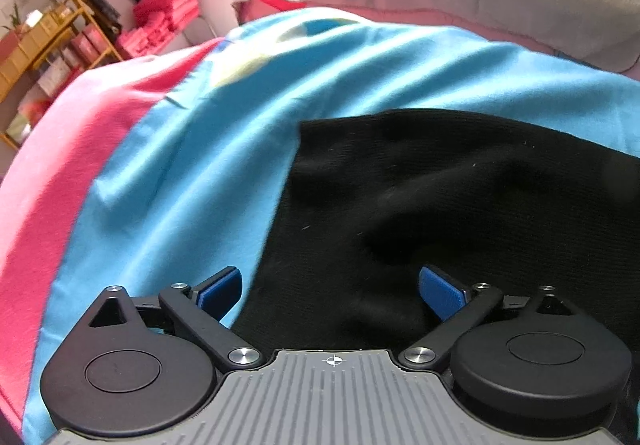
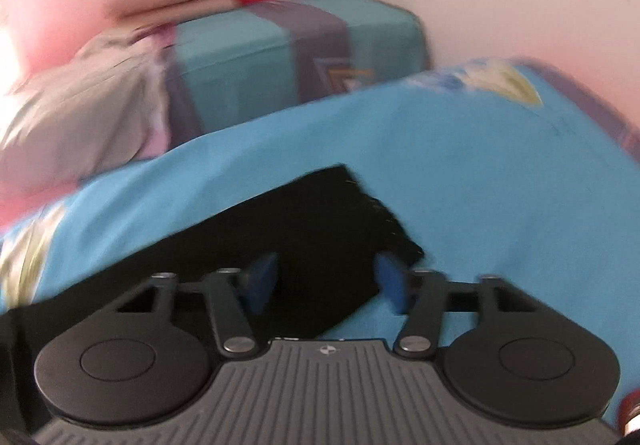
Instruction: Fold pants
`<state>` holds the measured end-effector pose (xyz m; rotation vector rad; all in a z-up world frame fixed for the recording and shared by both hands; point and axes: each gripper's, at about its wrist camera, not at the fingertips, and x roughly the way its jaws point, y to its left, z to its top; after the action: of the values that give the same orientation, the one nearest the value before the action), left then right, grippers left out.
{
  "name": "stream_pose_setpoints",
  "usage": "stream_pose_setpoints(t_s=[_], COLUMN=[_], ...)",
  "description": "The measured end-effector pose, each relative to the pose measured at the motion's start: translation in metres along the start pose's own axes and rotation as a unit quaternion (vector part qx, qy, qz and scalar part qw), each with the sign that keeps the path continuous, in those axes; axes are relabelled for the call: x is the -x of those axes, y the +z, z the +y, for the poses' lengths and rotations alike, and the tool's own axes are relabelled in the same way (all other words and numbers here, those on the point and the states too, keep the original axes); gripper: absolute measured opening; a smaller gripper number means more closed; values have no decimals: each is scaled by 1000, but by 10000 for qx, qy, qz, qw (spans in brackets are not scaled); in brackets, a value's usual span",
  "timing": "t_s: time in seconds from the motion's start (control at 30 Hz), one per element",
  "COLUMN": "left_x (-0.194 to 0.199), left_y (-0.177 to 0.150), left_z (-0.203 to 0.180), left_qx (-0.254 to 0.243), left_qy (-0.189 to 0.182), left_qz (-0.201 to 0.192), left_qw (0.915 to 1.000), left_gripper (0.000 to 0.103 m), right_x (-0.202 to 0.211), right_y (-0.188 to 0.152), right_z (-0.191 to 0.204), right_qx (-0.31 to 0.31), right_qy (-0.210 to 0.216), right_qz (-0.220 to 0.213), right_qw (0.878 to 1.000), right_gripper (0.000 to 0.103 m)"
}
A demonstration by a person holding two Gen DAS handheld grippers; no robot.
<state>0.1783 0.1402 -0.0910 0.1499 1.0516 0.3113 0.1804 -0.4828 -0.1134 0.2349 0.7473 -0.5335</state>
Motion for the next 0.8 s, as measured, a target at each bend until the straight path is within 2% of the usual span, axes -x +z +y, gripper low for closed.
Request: stream_pose_setpoints(t_s=[0.03,0.07,0.1,0.13,0.17,0.2,0.23,0.27,0.3,0.33,0.4,0.43,0.53,0.57,0.6,0.63,0.67,0.7,0.73,0.77,0.8], left_x=[5,10,11,11,8,3,-1,-2,-1,-2,-1,0,3,3,2,2,2,1,-1,-2,-5], left_y=[-5,-11,-15,-19,-23,-26,-30,-32,-33,-34,-38,-40,-47,-51,-55,-59,-62,-66,-69,-72,-73], left_z=[3,5,6,6,6,7,8,11,15,17,21,23,26,28,31,34,37,41,46,50,53], left_qx=[-18,-46,-79,-123,-179,-208,-189,-113,-26,36,117,135,141,144,145,153,177,217,288,360,455], left_qy=[-5,0,6,13,32,88,150,102,52,18,-22,-25,-73,-113,-148,-186,-200,-241,-313,-384,-481], left_qz=[-59,-91,-82,-43,34,119,207,191,176,200,202,201,191,198,211,203,181,169,154,135,131], left_qw=[10000,9999,9999,9999,9998,9997,9995,9997,9998,9998,9997,9997,9997,9996,9996,9995,9995,9993,9990,9985,9977], left_gripper=[103,103,103,103,103,103,103,103,103,103,103,103,103,103,103,103,103,103,103,103,103], right_x=[5,6,-2,-14,-19,-20,-19,-17,-13,-7,14,24,39,34,23,13,9,9,16,25,36], right_y=[-5,-10,-15,-16,-12,-6,-1,0,0,-2,-12,-20,-41,-44,-47,-43,-35,-26,-21,-19,-21], right_z=[9,15,18,18,8,-2,-7,-6,4,22,68,93,144,157,165,160,154,150,149,151,156], right_qx=[415,737,995,1013,532,-59,-646,-934,-962,-678,203,650,1514,1736,1852,1583,1122,694,379,300,413], right_qy=[145,391,432,43,-129,-504,-816,-878,-955,-952,-305,152,1410,1580,1445,1435,1298,984,767,774,964], right_qz=[-79,-64,81,289,239,231,214,184,105,-12,-274,-314,-92,100,300,295,293,364,347,204,33], right_qw=[9990,9965,9941,9944,9982,9984,9943,9916,9907,9931,9990,9973,9783,9720,9716,9765,9847,9921,9957,9963,9945], right_gripper=[75,77,73,89,89,88,88,86,74,70,70,70,66,62,61,60,54,43,45,49,57])
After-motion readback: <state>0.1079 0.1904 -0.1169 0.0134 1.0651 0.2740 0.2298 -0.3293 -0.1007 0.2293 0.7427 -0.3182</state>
